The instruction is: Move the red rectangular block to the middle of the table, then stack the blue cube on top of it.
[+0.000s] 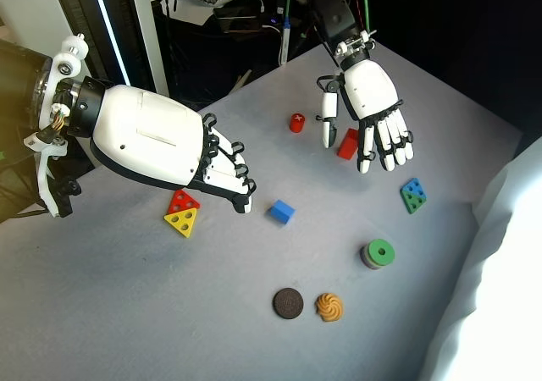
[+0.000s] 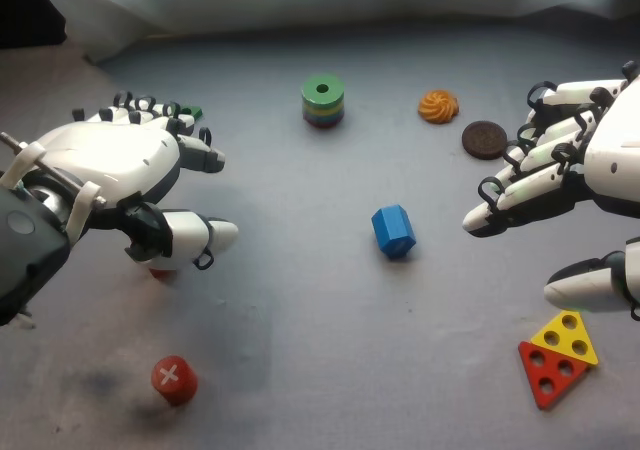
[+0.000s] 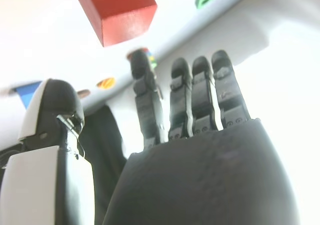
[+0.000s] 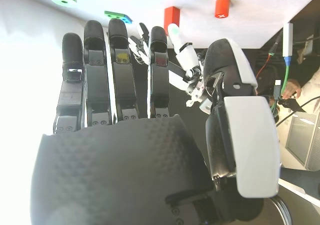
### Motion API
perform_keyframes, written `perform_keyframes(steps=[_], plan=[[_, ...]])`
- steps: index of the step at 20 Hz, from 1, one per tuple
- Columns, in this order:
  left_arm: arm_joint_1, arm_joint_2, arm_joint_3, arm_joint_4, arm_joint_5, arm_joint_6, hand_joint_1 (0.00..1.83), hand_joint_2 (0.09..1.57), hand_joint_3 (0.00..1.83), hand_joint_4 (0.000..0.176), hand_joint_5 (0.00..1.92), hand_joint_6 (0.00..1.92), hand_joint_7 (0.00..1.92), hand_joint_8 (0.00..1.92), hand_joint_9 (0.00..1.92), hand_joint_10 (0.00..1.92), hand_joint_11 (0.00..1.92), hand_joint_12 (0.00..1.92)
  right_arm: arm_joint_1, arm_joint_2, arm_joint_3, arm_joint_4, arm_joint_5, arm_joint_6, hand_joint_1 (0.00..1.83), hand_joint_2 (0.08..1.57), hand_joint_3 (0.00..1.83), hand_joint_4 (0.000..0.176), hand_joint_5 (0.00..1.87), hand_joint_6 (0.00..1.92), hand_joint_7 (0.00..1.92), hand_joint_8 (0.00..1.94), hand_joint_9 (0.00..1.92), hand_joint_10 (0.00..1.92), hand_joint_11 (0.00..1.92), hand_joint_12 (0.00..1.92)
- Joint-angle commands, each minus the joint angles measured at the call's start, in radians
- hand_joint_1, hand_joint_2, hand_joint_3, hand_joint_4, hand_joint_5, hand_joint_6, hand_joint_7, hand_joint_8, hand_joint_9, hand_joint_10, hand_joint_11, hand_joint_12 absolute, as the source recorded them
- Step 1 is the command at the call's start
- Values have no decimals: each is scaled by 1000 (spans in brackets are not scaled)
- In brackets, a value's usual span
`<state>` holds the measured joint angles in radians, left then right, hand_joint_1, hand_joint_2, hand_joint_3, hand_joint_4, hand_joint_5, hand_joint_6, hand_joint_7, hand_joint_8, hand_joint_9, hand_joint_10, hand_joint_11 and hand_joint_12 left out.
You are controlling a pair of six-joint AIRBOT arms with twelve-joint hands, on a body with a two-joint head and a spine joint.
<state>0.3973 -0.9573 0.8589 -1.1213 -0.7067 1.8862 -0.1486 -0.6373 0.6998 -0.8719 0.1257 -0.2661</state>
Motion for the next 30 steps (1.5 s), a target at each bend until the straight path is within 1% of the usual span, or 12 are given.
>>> perform_keyframes(steps=[1,4,5,8,10,12,15,18,20,23,26,30], plan=[[-8,14,0,19,-76,11,464,1164,0,90,432,0,116,0,21,0,3,13,7,13,-3,14,69,-1,293,1233,0,0,458,5,471,4,437,6,0,902],[-6,20,2,-39,-78,54,438,1143,0,97,399,0,104,0,11,0,0,0,6,13,-3,14,69,-1,300,1230,0,0,451,1,461,0,431,1,0,873],[-3,22,4,-51,-81,57,441,1145,0,93,391,0,98,0,12,1,0,0,6,13,-3,14,69,-1,303,1231,0,0,449,0,464,1,432,1,0,873],[6,28,16,-72,-85,60,471,1151,0,94,423,12,101,4,3,1,0,0,6,13,-4,14,69,-1,309,1226,0,0,459,3,471,4,439,4,0,890],[11,34,30,-76,-85,59,388,1170,4,92,358,1,92,0,9,3,2,1,6,13,-5,14,69,-1,309,1228,0,0,453,1,469,1,430,1,0,884],[22,42,36,-90,-85,55,402,1172,4,91,369,6,94,1,11,3,2,1,6,14,-7,14,69,-1,332,1224,0,0,453,1,467,1,429,0,0,881],[47,49,42,-96,-105,29,435,1170,1,100,406,15,103,4,9,2,0,0,6,14,-8,14,69,-1,331,1225,1,0,443,0,442,0,411,0,0,888],[84,56,41,-95,-147,-5,423,1176,3,101,414,12,106,3,8,1,0,0,5,14,-8,14,69,-1,322,1225,0,0,465,5,470,7,433,7,0,915],[104,57,41,-92,-150,-23,415,1179,3,105,429,13,116,5,15,3,0,0,5,14,-8,14,69,-1,321,1226,1,0,464,3,466,3,429,4,0,895],[121,57,35,-84,-151,-27,429,1181,3,102,436,12,117,4,12,1,0,0,5,14,-9,14,69,-1,310,1230,2,0,464,2,467,2,428,3,0,893],[124,57,32,-82,-151,-27,407,1189,5,105,428,5,105,0,7,0,0,0,4,14,-11,14,69,-2,325,1226,0,0,475,4,485,6,448,8,0,910],[126,57,24,-72,-151,-27,448,1185,1,106,473,16,113,2,13,2,0,0,2,14,-12,13,69,-4,328,1222,0,0,472,1,479,1,442,3,0,922]])
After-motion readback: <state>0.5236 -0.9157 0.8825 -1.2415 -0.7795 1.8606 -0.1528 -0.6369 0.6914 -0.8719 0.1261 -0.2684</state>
